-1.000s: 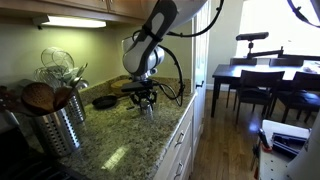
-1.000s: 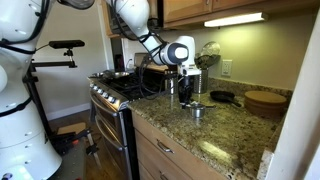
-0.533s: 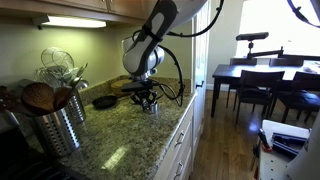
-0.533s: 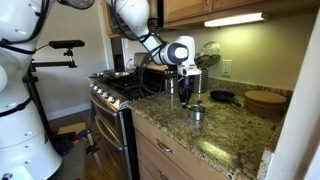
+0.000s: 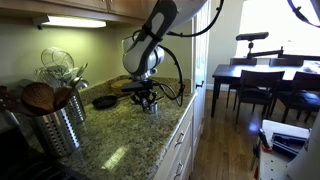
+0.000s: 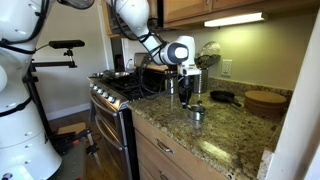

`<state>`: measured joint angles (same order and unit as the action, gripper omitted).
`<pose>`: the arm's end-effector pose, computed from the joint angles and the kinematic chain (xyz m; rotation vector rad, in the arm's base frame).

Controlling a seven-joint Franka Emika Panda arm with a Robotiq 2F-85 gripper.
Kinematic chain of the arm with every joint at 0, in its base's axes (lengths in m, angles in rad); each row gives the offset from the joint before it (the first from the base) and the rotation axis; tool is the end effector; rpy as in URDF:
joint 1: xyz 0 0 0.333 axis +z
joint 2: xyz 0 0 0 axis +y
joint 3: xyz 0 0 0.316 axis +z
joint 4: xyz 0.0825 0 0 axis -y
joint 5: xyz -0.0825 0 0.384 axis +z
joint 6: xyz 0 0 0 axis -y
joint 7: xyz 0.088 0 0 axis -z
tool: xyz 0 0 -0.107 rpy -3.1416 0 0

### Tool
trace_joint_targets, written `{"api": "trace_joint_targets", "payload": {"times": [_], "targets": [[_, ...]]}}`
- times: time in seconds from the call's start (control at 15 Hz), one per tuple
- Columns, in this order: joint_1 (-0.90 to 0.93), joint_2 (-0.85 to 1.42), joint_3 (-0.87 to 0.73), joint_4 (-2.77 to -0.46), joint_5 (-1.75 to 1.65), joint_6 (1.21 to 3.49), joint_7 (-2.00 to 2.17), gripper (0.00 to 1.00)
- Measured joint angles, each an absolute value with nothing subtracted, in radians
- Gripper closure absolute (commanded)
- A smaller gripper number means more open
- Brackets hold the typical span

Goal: Unstack the silver measuring cups on the countertop

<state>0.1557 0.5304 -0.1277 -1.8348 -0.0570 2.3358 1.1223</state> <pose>0.6438 0.0224 0.2407 2.6386 -1.5067 0.0537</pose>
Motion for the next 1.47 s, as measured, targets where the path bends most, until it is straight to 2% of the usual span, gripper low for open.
{"api": "trace_joint_targets", "payload": {"times": [1.47], "targets": [[0.19, 0.464, -0.122, -1.836, -0.133, 2.33, 1.122, 0.88]]}}
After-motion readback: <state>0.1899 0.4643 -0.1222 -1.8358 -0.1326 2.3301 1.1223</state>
